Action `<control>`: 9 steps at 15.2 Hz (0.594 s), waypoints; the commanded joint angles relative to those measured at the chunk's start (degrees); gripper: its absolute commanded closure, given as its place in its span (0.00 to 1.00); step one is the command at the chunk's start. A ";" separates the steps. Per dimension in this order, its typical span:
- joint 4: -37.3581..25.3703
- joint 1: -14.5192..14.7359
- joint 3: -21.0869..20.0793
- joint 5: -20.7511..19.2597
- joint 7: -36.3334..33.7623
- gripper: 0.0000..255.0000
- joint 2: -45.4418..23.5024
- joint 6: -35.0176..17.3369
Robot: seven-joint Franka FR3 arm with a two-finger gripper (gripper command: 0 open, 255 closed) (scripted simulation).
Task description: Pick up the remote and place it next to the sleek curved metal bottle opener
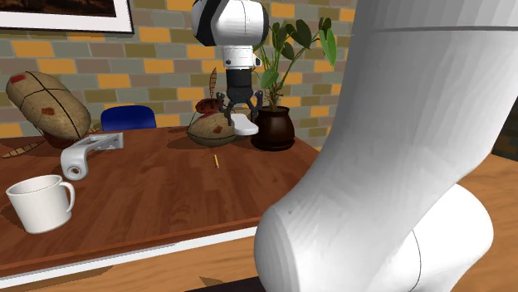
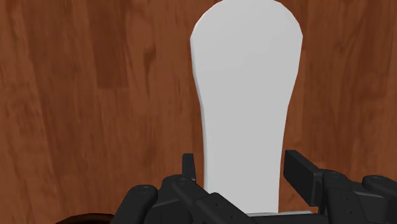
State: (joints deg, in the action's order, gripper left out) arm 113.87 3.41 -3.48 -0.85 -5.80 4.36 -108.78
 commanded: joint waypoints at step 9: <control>-6.18 6.52 -7.19 -0.14 -13.82 1.00 -4.83 1.57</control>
State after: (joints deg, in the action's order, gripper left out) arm 108.14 9.10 -9.81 -0.95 -17.84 0.00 -107.20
